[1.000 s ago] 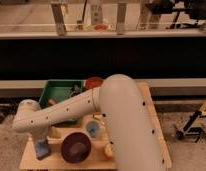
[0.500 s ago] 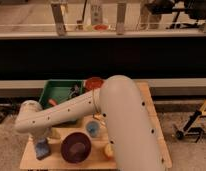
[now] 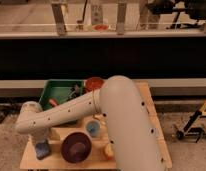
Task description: Wipe table surface with sponge
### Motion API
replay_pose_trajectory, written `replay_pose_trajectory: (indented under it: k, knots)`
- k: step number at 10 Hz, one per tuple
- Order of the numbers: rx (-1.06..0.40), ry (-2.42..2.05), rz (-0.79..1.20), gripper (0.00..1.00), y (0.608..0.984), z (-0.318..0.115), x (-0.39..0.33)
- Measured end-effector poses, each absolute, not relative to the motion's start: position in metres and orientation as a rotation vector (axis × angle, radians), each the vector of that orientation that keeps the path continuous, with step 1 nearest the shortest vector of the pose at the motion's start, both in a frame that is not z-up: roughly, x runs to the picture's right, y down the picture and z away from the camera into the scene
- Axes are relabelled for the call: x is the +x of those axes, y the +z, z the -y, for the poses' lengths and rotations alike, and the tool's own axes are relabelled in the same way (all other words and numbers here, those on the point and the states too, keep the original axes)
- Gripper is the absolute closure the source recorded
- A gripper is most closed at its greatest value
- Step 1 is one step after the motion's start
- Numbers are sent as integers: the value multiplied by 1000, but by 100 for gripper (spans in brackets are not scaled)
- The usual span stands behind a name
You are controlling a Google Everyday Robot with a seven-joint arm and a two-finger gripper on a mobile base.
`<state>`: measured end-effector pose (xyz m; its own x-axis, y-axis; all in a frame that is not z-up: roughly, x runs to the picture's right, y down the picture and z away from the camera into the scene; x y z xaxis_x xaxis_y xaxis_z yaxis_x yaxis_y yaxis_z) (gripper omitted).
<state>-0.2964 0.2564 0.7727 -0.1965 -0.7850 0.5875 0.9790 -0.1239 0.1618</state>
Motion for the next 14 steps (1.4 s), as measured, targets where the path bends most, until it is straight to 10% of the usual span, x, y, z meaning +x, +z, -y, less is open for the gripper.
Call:
replay_pose_trajectory:
  k: [11,14]
  knots:
    - [-388,-1811,616,21,769,-272,-331]
    - [-386,-1821,627,46,773,-276,-335]
